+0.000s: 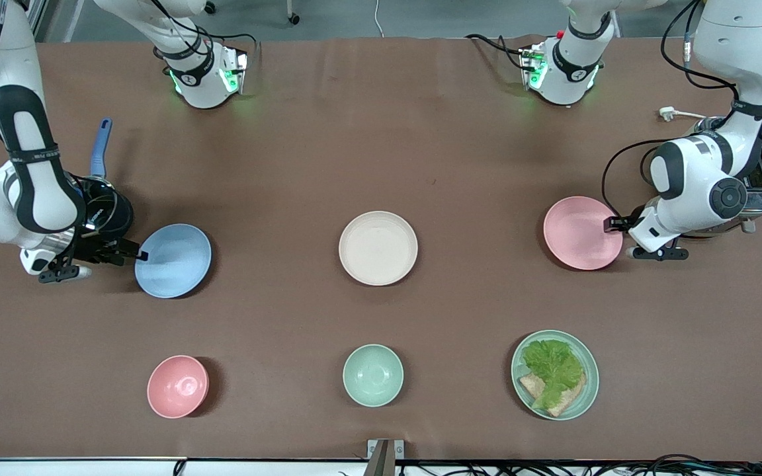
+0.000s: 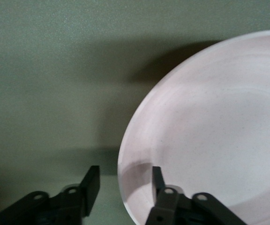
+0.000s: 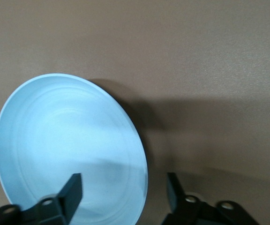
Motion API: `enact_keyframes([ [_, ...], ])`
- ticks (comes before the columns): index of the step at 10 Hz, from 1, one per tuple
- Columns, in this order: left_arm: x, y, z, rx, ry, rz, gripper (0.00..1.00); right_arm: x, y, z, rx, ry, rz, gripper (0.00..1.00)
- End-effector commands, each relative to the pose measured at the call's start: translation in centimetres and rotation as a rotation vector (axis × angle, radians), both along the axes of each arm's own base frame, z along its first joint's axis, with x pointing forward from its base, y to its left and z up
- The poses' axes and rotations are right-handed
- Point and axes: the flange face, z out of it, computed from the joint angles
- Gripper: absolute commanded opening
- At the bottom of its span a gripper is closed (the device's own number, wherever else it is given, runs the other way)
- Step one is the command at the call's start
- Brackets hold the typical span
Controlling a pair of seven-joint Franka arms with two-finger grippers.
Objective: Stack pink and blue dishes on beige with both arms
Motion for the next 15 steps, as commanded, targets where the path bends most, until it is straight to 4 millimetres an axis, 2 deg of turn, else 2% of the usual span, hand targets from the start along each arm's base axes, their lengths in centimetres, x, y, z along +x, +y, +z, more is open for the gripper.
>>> enact_keyframes([
  [1, -0.1, -0.1, -0.9, -0.010, 0.001, -0.006, 0.05, -0.8, -0.4, -1.0, 0.019, -0.014, -0.002, 0.63],
  [2, 0.0, -0.3, -0.7, -0.012, -0.004, -0.009, 0.01, -1.0, -0.6, -1.4, 0.020, -0.008, -0.011, 0.59],
  [3, 0.1, -0.6, 0.0, -0.016, -0.009, -0.012, 0.00, -1.2, -0.8, -1.9, 0.021, 0.001, -0.015, 0.56],
  [4, 0.3, -0.6, 1.6, -0.021, -0.016, -0.014, 0.00, -1.3, -0.8, -2.1, 0.030, 0.002, -0.028, 0.50],
  [5, 1.0, -1.0, 3.9, -0.029, -0.016, -0.018, 0.00, -1.7, -0.6, -2.9, 0.048, 0.012, -0.053, 0.42],
  [6, 2.3, -2.7, 7.1, -0.045, -0.027, -0.040, 0.00, -1.9, -0.4, -3.5, 0.058, 0.020, -0.066, 0.40],
  [7, 3.9, -5.8, 9.8, -0.066, -0.032, -0.063, 0.00, -1.9, -0.4, -3.6, 0.061, 0.024, -0.066, 0.31],
  [8, 5.5, -9.9, 11.9, -0.109, -0.035, -0.011, 0.00, -1.9, -0.5, -3.5, 0.065, 0.028, -0.076, 0.14],
  [9, 6.2, -13.8, 13.0, -0.118, -0.044, 0.011, 0.00, -1.8, -0.6, -3.4, 0.070, 0.024, -0.089, 0.00],
  [11, 5.7, -23.2, 11.5, -0.131, -0.001, 0.048, 0.01, -1.2, -0.8, -2.0, 0.107, 0.052, -0.118, 0.00],
  [12, 5.3, -26.9, 10.8, -0.143, 0.018, 0.064, 0.01, -0.4, -1.0, -0.1, 0.143, 0.075, -0.130, 0.00],
  [14, 4.2, -33.4, 10.1, -0.142, 0.016, 0.126, 0.02, 1.5, -1.7, 5.2, 0.166, 0.110, -0.130, 0.00],
  [15, 3.7, -35.4, 9.0, -0.135, -0.002, 0.157, 0.02, 2.5, -1.6, 8.2, 0.144, 0.142, -0.142, 0.00],
])
